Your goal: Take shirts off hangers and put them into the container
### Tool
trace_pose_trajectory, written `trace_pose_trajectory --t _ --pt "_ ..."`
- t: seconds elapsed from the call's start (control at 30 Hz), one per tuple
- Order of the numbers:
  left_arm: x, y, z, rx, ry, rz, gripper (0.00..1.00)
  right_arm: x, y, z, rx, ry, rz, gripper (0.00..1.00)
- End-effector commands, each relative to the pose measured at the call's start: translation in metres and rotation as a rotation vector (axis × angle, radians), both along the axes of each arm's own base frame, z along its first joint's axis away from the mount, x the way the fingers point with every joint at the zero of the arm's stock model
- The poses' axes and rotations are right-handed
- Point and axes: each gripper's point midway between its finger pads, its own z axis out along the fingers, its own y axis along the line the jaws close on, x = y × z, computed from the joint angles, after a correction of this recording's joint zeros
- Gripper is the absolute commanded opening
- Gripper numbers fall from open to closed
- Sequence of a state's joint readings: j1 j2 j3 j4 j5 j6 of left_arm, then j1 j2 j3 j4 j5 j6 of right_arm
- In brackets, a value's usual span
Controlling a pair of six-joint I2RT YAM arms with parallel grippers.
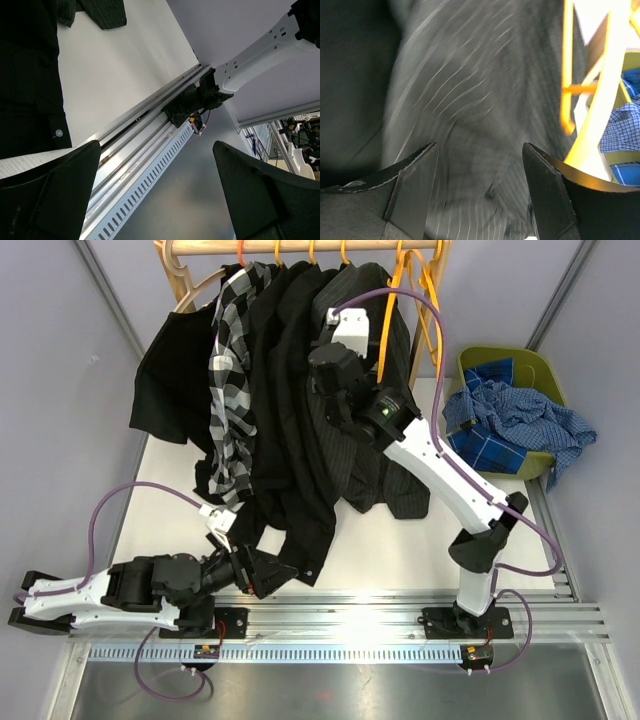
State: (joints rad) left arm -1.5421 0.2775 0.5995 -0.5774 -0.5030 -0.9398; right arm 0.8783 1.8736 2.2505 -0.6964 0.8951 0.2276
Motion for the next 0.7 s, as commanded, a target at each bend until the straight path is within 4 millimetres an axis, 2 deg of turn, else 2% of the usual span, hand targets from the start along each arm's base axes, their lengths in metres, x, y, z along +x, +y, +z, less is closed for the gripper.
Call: trace_pose_trajectory --t 0.0,0.13,0.27,0.4,0.47,0.5,0.53,0.6,0.67 --pt "-0.003 -0.008 0.010 -0.043 -0.002 -0.018 0.99 -0.042 0.005 0.062 0.104 -0.122 0.093 0.76" --pt "-0.002 -0.011 0.012 -0.038 -0.011 -0.017 0.99 -0.061 0.011 0.081 0.126 -0.159 0.135 0.77" --pt "-0.002 -0.013 0.010 -0.019 -0.015 -0.019 0.99 -0.060 0.018 0.086 0.130 -0.174 0.148 0.79" --pt "-0.002 -0.013 0.010 -0.021 -0.013 -0.020 0.99 -0.045 0.024 0.084 0.096 -0.203 0.094 0.80" --pt "-0.002 -0.012 0.009 -0.023 -0.009 -0.019 0.99 -0.035 0.023 0.090 0.106 -0.221 0.073 0.80" --pt "-0.002 -0.010 0.010 -0.028 -0.010 -0.019 0.99 -0.025 0.031 0.076 0.079 -0.193 0.074 0.79" --pt "-0.002 -0.009 0.010 -0.032 -0.009 -0.017 0.99 -0.023 0.029 0.088 0.108 -0.209 0.079 0.79" --pt "-0.002 -0.006 0.010 -0.041 -0.007 -0.015 0.99 -0.006 0.032 0.074 0.087 -0.185 0.068 0.79" --pt "-0.002 -0.004 0.010 -0.049 0.000 -0.012 0.99 -0.001 0.030 0.078 0.102 -0.195 0.054 0.78"
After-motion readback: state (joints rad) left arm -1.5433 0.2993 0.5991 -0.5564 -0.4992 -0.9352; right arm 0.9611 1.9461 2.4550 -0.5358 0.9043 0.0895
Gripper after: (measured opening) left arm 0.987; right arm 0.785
